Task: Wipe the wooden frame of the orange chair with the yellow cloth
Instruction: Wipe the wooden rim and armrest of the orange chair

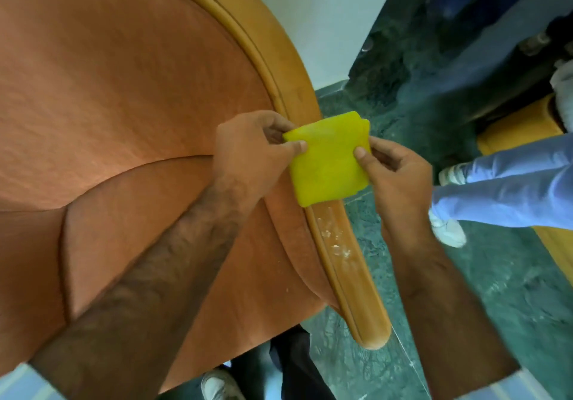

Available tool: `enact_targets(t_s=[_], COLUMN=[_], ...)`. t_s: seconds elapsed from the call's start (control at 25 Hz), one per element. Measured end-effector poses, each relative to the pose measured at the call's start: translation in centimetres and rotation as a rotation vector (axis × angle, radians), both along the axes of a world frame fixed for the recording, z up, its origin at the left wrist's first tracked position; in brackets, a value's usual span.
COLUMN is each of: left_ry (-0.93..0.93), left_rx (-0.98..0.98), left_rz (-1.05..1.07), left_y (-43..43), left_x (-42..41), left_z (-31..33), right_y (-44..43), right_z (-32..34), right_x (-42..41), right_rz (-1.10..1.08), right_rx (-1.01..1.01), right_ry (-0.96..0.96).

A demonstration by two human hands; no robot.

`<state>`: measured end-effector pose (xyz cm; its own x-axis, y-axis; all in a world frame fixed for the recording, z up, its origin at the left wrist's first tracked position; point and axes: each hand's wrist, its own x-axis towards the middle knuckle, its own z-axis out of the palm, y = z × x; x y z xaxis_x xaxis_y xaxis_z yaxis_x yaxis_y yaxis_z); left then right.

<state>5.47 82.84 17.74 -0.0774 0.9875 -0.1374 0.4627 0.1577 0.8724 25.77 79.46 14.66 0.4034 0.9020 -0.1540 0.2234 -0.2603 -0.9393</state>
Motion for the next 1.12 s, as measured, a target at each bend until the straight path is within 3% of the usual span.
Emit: enact_targets(t_s=[0.2, 0.32, 0.4, 0.52, 0.6, 0.96, 1.12], left_ry=[0.205, 0.436, 0.647, 0.991, 1.121, 1.15, 1.144], left_rx=[0.06, 0.396, 0.573, 0.625, 0.651, 0.733, 0.759], left_rz=[-0.032, -0.143, -0.272, -0.558, -0.691, -0.69, -0.689], left_y=[0.8, 1.5, 3.6, 8.0, 9.8, 10.5, 10.5], left_x=[0.5, -0.5, -1.6, -3.7, -4.7, -5.1, -5.0], left_z=[-1.9, -1.9, -1.9, -1.9, -2.2, -3.3, -3.7], right_y=[1.2, 0.6, 0.2, -0.2, -0.3, 3.6, -0.7], right_z=[-1.8, -1.8, -2.3, -3.6, -4.3, -3.4, -4.7], right_x=[-1.6, -4.3, -6.0, -7.1, -7.1, -7.4, -5.1], right_rz=[-0.012, 0.132, 0.269, 0.327, 0.315, 0.364, 0.473], right_rx=[-0.014, 0.206, 0.255, 0.176, 0.193, 0.276, 0.219], right_ry=[-0.173, -0.551, -0.739, -0.894, -0.921, -0.897, -0.932])
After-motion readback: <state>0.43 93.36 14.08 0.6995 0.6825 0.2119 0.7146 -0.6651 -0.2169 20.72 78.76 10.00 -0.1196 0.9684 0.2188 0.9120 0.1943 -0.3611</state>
